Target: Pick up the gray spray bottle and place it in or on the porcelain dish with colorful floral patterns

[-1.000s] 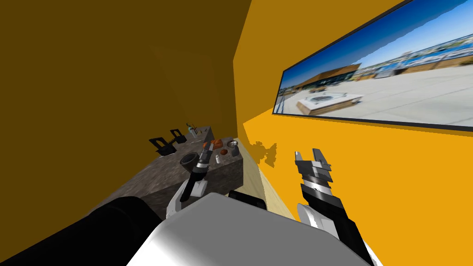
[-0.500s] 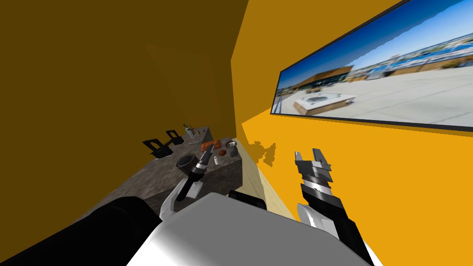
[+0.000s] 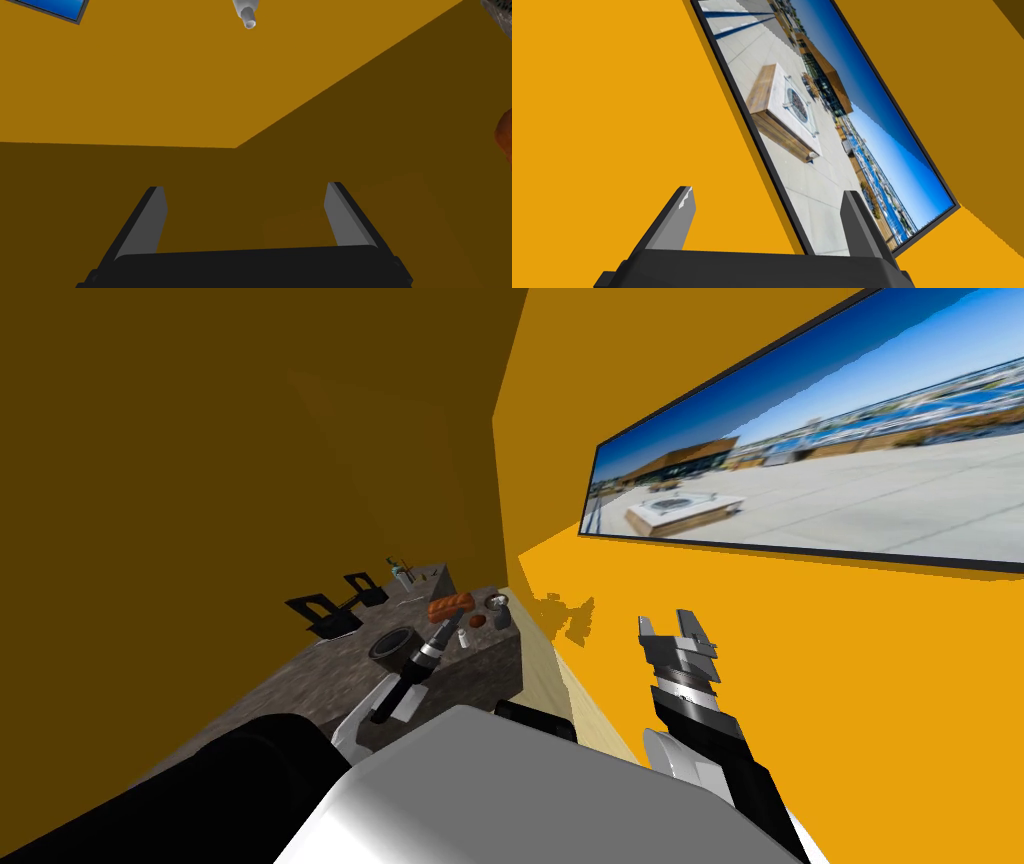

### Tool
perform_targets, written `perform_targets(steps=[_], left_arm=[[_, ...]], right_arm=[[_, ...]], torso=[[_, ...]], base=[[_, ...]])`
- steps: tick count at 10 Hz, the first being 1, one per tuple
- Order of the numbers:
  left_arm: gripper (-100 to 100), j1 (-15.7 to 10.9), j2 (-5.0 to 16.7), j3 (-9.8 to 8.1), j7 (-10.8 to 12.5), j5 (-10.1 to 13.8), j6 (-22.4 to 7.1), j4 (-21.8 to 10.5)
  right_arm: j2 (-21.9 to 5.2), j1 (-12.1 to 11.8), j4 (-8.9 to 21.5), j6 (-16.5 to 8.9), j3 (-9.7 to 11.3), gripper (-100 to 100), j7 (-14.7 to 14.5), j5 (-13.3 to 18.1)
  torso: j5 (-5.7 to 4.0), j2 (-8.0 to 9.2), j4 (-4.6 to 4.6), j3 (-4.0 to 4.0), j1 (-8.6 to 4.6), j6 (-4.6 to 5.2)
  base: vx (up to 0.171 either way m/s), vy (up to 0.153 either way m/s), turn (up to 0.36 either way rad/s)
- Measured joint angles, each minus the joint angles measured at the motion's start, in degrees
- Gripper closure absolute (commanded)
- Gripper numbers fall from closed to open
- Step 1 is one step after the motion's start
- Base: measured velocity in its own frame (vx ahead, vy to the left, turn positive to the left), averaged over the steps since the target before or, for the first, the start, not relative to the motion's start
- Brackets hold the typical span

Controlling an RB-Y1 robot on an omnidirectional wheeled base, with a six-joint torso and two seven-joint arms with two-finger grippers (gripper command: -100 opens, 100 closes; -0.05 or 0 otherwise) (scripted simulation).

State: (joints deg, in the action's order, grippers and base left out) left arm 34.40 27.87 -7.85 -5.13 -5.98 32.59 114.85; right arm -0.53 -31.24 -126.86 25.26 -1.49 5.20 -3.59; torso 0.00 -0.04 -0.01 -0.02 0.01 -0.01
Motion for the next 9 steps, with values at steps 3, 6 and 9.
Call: perform_targets(steps=[3, 6, 9], left_arm=[[-100, 0.28, 4.59, 0.23, 0.08, -2.02, -0.44, -1.92], [-100, 0.42, 8.37, 0.62, 0.16, -3.69, -0.39, -3.94], [-100, 0.14, 13.13, 1.07, 0.66, -5.48, -0.6, -6.24]], right_arm=[[0.0, 0.0, 0.0, 0.0, 0.0, 0, 0.0, 0.0], [0.0, 0.0, 0.0, 0.0, 0.0, 0, 0.0, 0.0], [0.0, 0.0, 0.0, 0.0, 0.0, 0, 0.0, 0.0]], torso=[[0.0, 0.01, 0.0, 0.0, -0.02, 0.02], [0.0, 0.02, 0.0, 0.01, -0.02, -0.01], [-0.01, 0.02, 0.01, 0.01, -0.03, 0.01]], base=[[0.004, -0.004, -0.072], [0.002, -0.007, -0.098], [0.0, -0.006, -0.071]])
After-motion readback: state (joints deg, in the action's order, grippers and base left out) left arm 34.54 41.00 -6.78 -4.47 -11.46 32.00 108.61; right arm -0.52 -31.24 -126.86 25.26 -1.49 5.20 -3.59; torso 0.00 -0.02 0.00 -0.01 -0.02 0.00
